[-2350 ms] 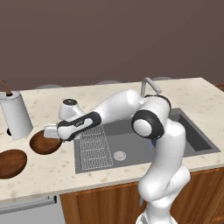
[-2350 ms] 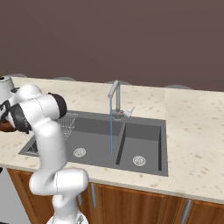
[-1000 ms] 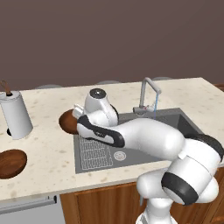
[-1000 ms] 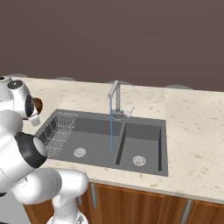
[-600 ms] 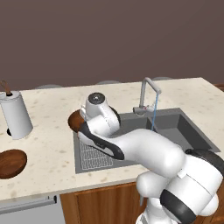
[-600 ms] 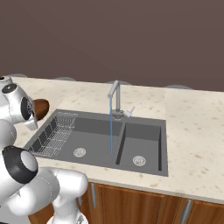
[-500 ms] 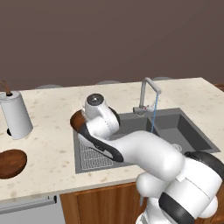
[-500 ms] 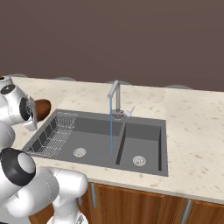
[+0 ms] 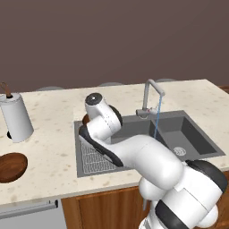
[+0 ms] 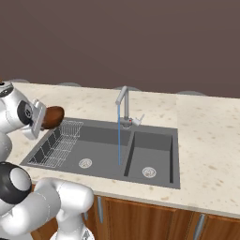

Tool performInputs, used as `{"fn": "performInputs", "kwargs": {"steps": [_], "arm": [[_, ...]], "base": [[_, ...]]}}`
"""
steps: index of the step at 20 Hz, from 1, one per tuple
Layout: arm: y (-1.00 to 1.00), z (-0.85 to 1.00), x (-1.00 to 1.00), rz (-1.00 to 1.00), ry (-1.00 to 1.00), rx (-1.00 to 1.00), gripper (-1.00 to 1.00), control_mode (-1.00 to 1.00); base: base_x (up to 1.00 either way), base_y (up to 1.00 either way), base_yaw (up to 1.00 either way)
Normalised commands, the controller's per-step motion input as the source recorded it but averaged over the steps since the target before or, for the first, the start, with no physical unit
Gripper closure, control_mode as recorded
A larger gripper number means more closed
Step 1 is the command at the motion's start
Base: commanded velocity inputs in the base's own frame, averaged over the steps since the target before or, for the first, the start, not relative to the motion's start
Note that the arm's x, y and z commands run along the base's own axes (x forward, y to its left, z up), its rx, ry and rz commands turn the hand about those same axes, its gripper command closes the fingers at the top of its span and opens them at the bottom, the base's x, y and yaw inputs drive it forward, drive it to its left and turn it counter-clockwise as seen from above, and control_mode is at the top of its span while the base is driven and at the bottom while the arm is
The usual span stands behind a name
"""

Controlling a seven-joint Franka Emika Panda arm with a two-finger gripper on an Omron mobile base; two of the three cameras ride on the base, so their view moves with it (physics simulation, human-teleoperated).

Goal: Rinse each bowl for a few seconds and place them down in the sink or on the counter.

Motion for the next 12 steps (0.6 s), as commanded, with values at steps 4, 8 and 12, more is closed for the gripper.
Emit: {"fn": "performInputs", "kwargs": {"steps": [4,8,12], "arm": [[-0.26,0.2,0.0,-0.22,0.02,0.09,1.0,-1.0],[-0.31,0.05,0.0,-0.17,0.01,0.07,1.0,-1.0],[-0.38,0.0,-0.01,-0.14,0.0,0.05,1.0,-1.0]], "base": [[0.0,0.0,0.0],[0.0,0.0,0.0],[0.0,0.0,0.0]]}}
